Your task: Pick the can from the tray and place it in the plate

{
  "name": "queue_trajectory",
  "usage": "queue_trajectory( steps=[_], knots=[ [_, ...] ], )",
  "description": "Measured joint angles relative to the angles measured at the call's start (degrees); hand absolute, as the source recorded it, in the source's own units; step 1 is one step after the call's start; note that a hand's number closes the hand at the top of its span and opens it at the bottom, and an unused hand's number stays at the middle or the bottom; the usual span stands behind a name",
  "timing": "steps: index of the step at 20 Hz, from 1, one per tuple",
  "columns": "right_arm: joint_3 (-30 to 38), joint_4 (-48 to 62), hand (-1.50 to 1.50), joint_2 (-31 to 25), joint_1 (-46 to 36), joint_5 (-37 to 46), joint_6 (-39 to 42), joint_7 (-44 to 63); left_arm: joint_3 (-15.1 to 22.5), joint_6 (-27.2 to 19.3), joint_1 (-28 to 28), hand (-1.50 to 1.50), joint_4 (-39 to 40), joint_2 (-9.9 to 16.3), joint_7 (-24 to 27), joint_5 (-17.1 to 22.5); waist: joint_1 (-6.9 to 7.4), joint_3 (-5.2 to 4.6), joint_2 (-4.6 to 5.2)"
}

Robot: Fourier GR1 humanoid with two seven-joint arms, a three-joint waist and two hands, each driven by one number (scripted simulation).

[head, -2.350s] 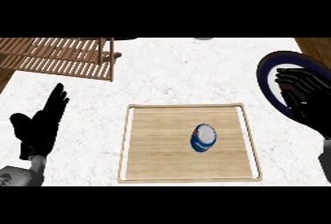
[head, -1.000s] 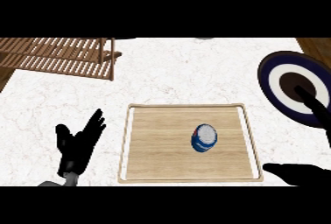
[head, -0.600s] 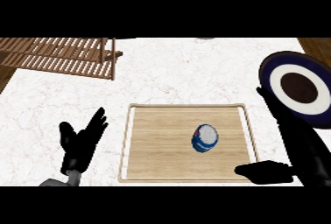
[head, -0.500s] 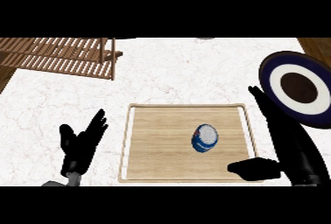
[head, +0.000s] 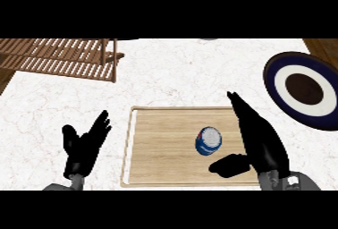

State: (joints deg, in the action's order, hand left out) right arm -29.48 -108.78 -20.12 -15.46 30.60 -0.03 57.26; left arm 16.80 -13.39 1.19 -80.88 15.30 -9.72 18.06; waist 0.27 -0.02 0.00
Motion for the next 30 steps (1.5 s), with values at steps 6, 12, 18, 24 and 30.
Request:
queue_trajectory(
  steps=[6,12,18,24,30],
  knots=[
    [-1.7,3.7,-1.5,6.6,1.8,6.2,-0.2,-1.3,-2.7,2.1,-0.4,0.0,1.5,-1.0,1.1,-1.5,-0.11,0.01,-0.01],
    [-2.0,5.0,-1.5,8.5,2.9,11.1,2.3,-0.3,-3.4,2.5,-1.3,0.0,-1.1,-1.7,-1.0,-3.1,-0.14,0.01,-0.05],
    [1.0,11.0,-1.5,11.7,0.9,13.7,4.5,-1.8,-4.5,3.6,-1.6,0.0,0.0,-3.5,-0.5,-4.8,-0.13,0.01,-0.02],
    [3.1,16.5,-1.5,14.3,1.9,15.4,4.9,-6.3,-6.3,5.7,-3.7,0.0,-2.5,-3.3,-1.6,-5.8,-0.1,0.02,-0.01],
    [1.8,19.1,1.5,14.8,2.1,16.8,8.5,-9.0,-7.4,5.6,-1.1,0.0,-0.5,-5.2,-2.0,-6.8,-0.2,0.02,-0.02]
  ],
)
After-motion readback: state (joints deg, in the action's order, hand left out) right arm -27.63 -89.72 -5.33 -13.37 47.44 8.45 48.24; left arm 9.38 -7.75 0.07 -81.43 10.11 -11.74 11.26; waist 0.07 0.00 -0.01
